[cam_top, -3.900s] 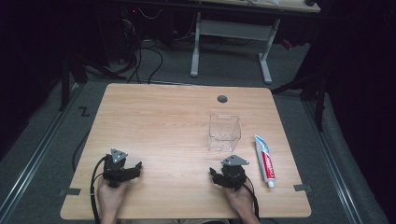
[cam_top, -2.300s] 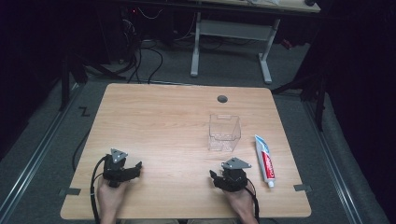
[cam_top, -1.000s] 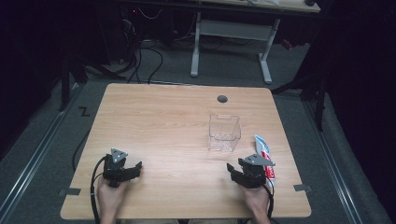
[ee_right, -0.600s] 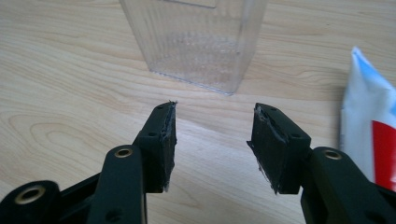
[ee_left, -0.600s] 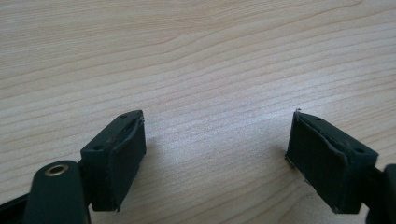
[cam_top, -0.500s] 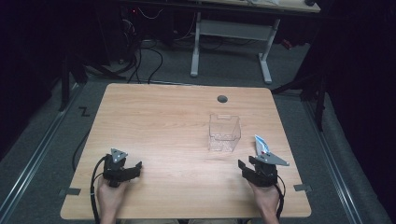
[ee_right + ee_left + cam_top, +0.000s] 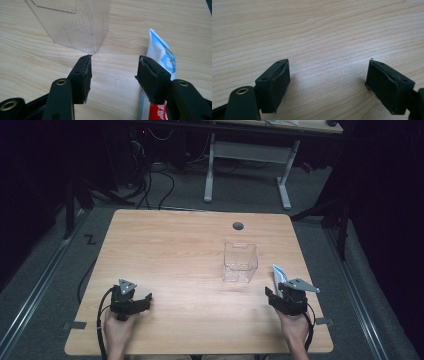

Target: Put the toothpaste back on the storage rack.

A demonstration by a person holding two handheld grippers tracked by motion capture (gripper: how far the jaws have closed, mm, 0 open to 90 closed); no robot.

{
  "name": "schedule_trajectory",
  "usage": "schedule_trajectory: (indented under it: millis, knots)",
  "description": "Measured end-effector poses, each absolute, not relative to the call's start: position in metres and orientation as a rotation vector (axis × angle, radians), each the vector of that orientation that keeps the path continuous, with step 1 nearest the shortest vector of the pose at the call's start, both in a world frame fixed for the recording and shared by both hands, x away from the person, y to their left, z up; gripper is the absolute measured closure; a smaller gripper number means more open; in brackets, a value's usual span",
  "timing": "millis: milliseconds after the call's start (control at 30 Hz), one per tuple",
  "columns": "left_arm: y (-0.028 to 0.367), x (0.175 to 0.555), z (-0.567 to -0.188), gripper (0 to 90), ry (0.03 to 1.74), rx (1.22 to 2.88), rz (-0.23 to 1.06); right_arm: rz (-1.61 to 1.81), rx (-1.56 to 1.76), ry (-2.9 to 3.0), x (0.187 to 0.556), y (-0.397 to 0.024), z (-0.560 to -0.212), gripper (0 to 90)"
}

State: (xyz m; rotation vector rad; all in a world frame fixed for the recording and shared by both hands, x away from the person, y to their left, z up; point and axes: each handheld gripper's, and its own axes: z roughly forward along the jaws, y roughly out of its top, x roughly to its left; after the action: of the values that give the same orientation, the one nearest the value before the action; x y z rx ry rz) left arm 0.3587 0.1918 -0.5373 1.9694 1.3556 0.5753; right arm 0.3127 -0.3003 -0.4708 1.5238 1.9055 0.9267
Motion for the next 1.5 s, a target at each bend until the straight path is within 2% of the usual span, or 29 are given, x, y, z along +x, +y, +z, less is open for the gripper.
schedule_trajectory:
  millis: [800,1500]
  knots:
    - [0.192,0.358,-0.537,19.3,1.357,1.970,0.576,0.807,1.685,1.829,0.330,-0.350,-0.461,40.0]
    - [0.192,0.358,-0.537,19.4,1.358,1.970,0.576,0.656,1.799,1.934,0.375,-0.345,-0.484,39.0]
